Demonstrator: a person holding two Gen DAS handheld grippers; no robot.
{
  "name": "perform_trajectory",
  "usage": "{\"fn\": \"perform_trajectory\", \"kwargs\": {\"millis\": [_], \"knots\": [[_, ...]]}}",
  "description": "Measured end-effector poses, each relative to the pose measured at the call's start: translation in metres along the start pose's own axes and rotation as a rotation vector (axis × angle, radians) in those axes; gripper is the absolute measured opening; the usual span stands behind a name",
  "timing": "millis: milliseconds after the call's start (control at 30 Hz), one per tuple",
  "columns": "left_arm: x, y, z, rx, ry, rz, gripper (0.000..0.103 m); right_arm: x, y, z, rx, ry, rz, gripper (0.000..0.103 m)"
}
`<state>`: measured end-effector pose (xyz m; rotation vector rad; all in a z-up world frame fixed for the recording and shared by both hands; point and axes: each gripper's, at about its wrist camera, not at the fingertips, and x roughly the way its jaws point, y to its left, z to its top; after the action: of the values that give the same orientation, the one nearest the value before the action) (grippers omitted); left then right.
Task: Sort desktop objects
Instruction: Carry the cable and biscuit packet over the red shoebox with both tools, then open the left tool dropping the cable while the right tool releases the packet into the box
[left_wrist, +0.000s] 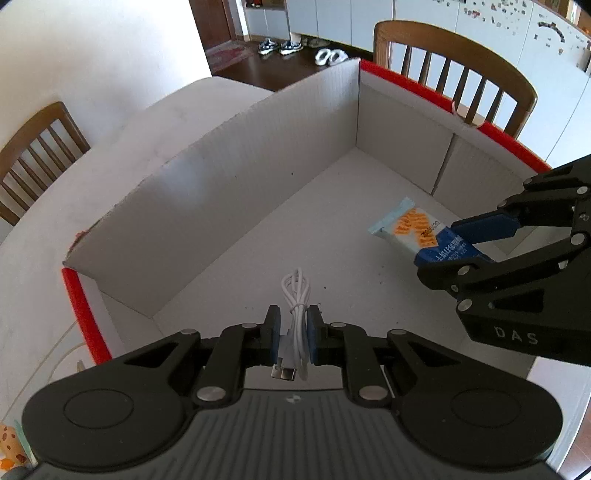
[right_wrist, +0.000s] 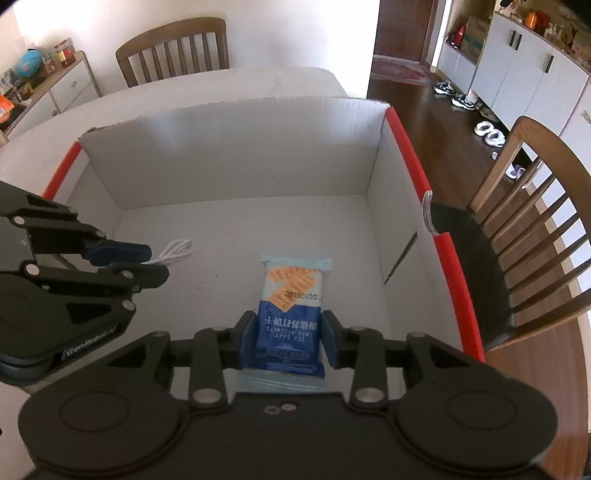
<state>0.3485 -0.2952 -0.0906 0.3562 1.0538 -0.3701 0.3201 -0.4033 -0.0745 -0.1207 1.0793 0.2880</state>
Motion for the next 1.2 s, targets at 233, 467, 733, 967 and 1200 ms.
{"fn": "perform_trajectory", "kwargs": {"millis": [233, 467, 733, 967, 1200], "knots": [[0.013, -0.001, 0.003, 0.010, 0.080, -0.028, 0.014, 0.012, 0.000, 0.001, -0.016, 0.050, -0.012, 0.036], [0.019, -0.003, 0.003, 0.021, 0.124, -0.056, 0.014, 0.018, 0.004, 0.006, -0.029, 0.077, -0.016, 0.036], [0.028, 0.000, 0.000, 0.023, 0.198, -0.088, 0.014, 0.027, 0.007, 0.006, -0.033, 0.125, -0.026, 0.036], [0.023, -0.003, 0.003, 0.037, 0.213, -0.088, 0.014, 0.030, 0.006, 0.005, -0.032, 0.142, -0.025, 0.039], [0.009, 0.005, -0.006, 0.018, 0.194, -0.084, 0.014, 0.024, 0.001, 0.007, -0.016, 0.127, -0.006, 0.047]]}}
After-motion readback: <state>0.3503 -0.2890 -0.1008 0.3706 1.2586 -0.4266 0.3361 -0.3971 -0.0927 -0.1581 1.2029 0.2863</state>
